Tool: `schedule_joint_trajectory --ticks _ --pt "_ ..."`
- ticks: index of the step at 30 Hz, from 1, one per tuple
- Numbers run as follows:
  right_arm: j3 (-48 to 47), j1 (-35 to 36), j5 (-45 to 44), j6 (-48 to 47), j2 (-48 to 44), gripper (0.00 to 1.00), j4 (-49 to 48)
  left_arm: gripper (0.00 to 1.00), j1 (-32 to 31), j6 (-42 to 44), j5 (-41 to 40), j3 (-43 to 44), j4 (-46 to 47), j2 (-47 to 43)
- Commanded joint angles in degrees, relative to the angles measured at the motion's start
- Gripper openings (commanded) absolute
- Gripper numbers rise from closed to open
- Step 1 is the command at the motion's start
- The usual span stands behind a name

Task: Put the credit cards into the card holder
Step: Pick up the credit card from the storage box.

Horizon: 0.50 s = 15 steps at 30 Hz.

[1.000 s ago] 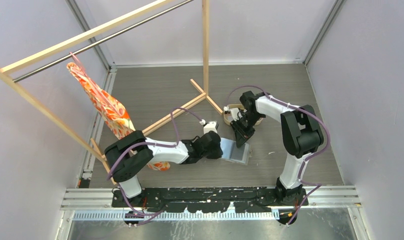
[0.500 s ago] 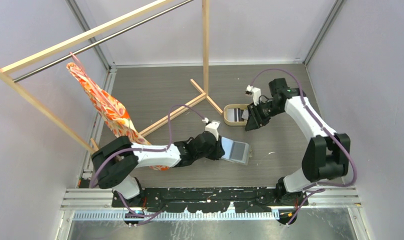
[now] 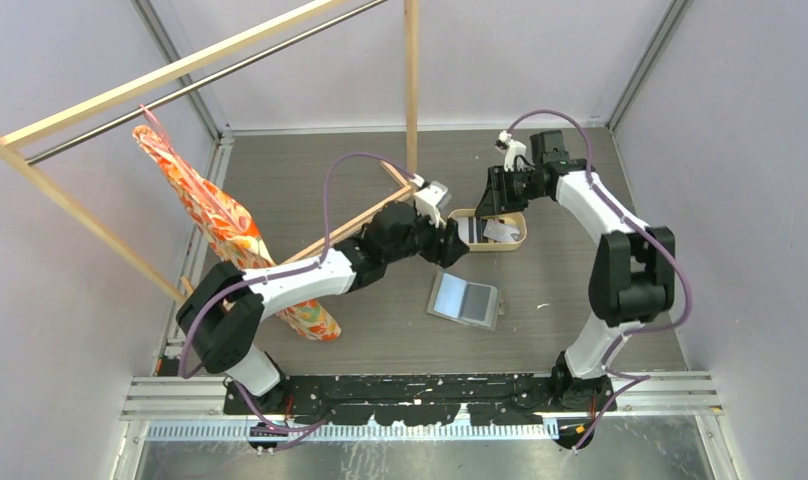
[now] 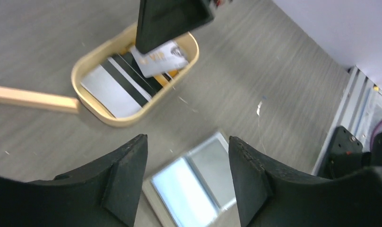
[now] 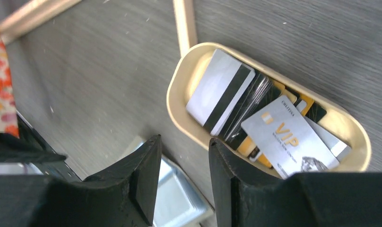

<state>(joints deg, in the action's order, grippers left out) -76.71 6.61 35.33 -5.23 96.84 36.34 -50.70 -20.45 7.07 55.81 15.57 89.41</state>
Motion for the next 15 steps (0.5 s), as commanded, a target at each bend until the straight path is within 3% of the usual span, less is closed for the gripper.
schedule_joint_trajectory --ticks 1,7,15 --pt "-3.73 -0.35 0.32 15.29 6.36 0.45 -6.98 0.66 3.98 4.02 4.96 3.8 3.77 2.74" --pt "-5.65 -0.37 -4.67 22.28 13.59 0.44 -8.89 0.67 6.04 0.4 6.22 -0.81 10.87 5.15" --pt "-7.2 -0.26 -4.94 24.78 17.99 0.42 -9.61 0.68 6.05 -0.97 5.03 -1.14 11.07 5.83"
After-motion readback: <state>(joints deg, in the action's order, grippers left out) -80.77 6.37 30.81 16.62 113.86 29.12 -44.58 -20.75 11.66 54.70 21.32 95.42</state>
